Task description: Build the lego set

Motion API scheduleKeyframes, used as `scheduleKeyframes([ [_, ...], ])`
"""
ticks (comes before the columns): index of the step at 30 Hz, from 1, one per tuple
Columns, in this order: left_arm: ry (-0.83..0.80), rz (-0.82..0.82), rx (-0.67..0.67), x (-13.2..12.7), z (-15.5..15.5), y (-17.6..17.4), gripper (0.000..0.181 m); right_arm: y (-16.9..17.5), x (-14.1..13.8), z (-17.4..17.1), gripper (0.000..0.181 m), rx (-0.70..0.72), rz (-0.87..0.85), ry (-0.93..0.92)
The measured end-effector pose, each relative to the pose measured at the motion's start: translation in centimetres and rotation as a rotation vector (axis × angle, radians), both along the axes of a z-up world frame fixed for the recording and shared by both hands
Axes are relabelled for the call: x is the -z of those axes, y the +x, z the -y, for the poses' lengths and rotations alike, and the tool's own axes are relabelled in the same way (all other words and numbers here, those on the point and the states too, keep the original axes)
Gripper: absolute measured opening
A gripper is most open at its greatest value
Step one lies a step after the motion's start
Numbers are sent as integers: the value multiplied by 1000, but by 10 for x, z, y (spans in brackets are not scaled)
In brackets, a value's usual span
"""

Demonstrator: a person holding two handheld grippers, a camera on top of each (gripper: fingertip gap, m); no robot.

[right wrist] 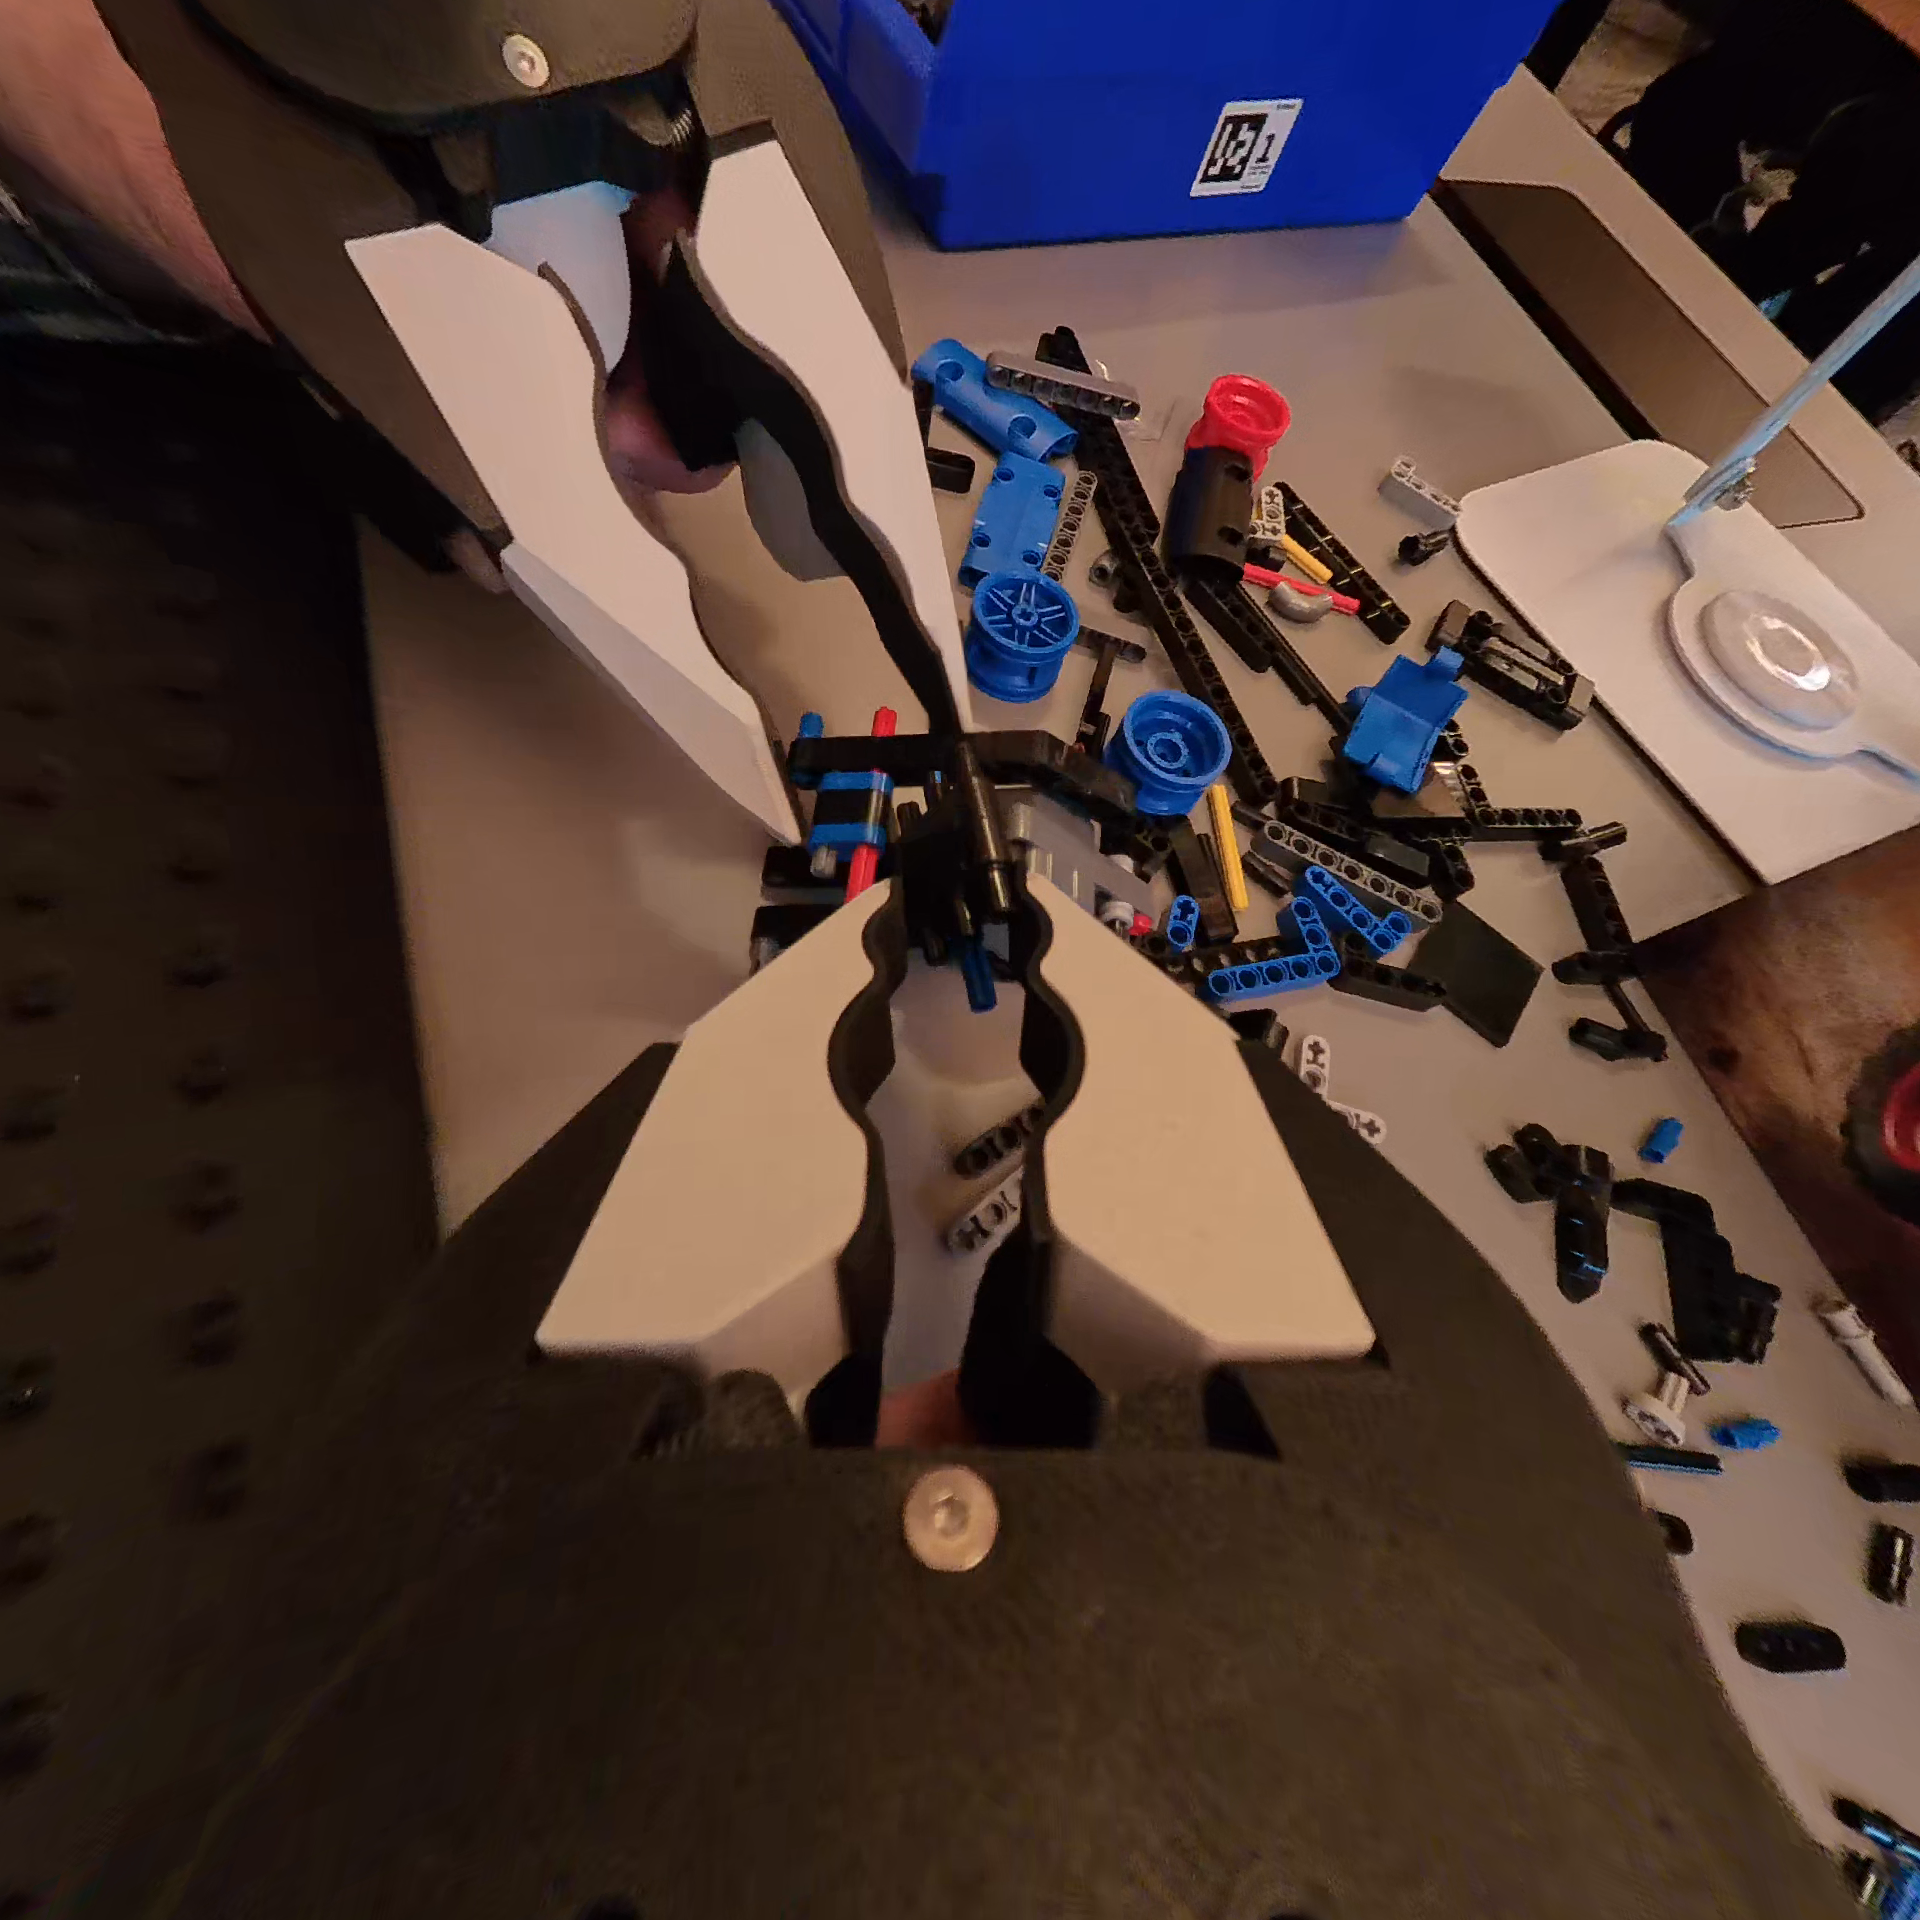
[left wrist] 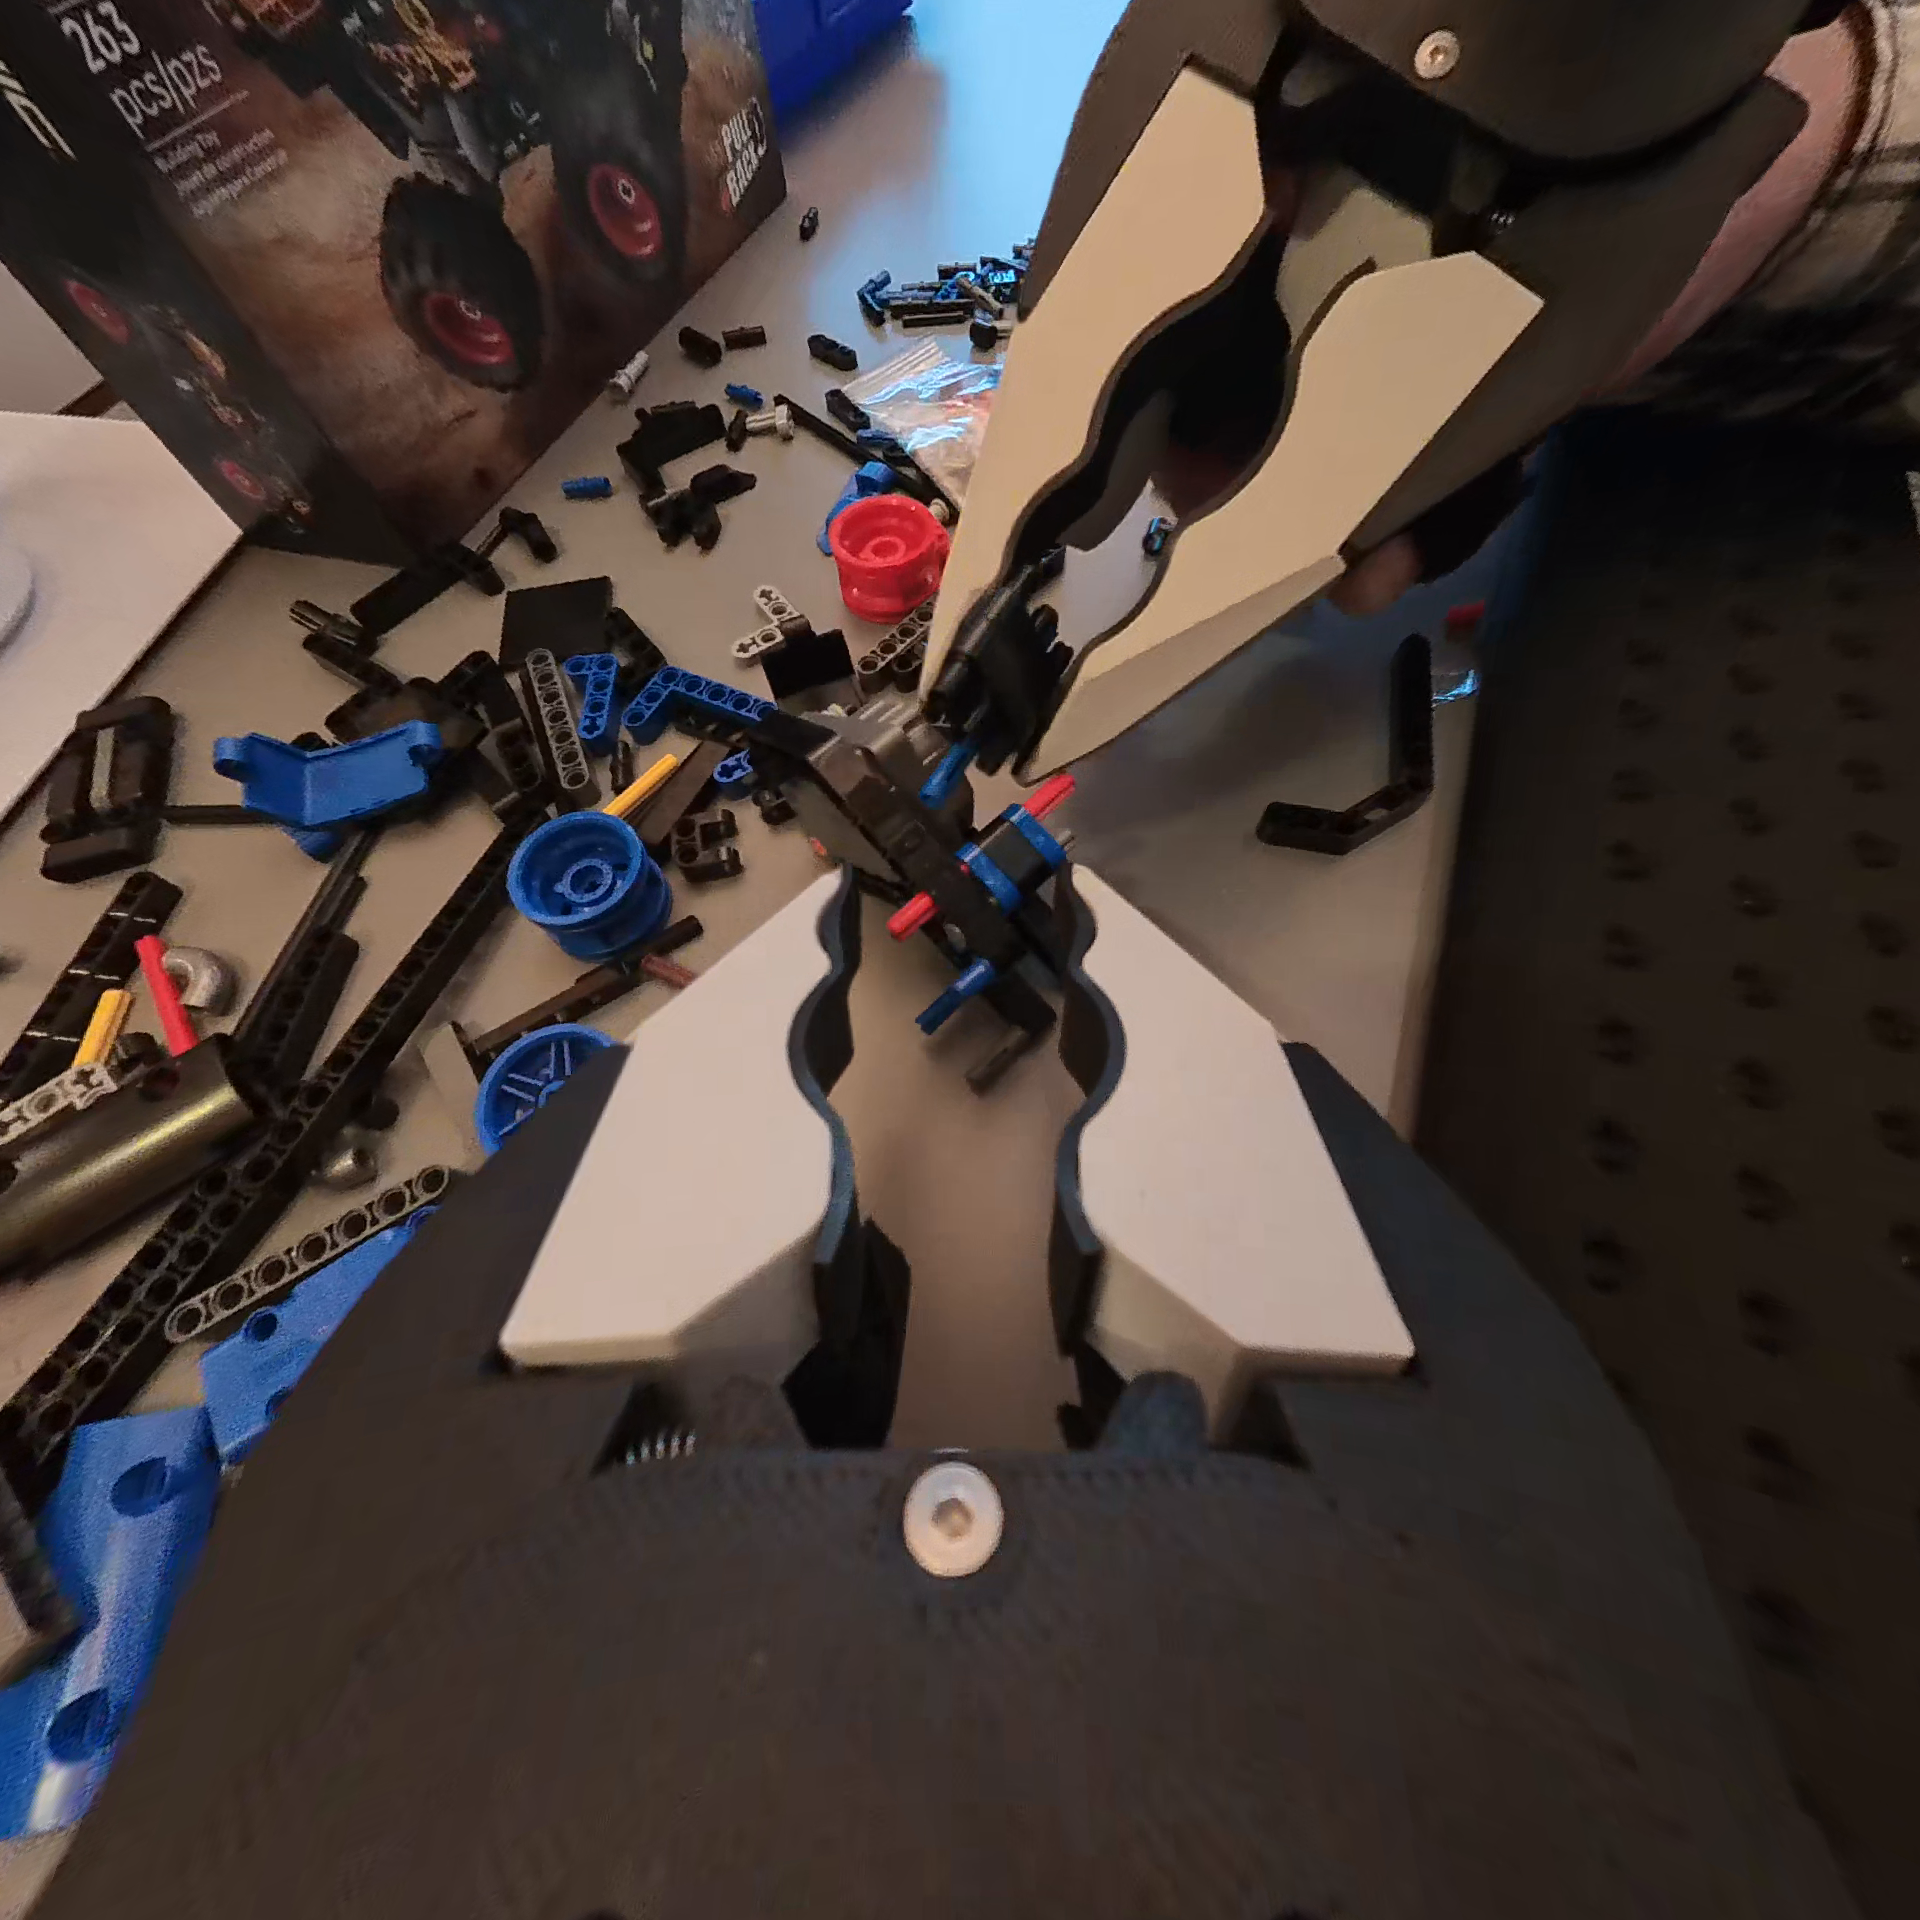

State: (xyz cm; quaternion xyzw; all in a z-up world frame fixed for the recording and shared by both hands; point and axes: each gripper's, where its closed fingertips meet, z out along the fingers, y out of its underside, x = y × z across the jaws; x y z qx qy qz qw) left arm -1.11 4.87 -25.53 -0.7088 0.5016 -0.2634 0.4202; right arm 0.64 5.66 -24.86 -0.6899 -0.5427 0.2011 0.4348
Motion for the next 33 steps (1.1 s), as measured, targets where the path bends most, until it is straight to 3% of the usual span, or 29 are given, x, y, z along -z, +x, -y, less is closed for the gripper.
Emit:
scheduleKeyframes([
  [8,-5,16,11,1,2,2,30,0,1,-4,17,63,38,35],
  [17,25,-10,15,2,2,5,30,4,3,-9,16,128,195,139],
  [33,16,-9,30,3,1,7,29,-3,-3,-3,16,6,47,72],
])
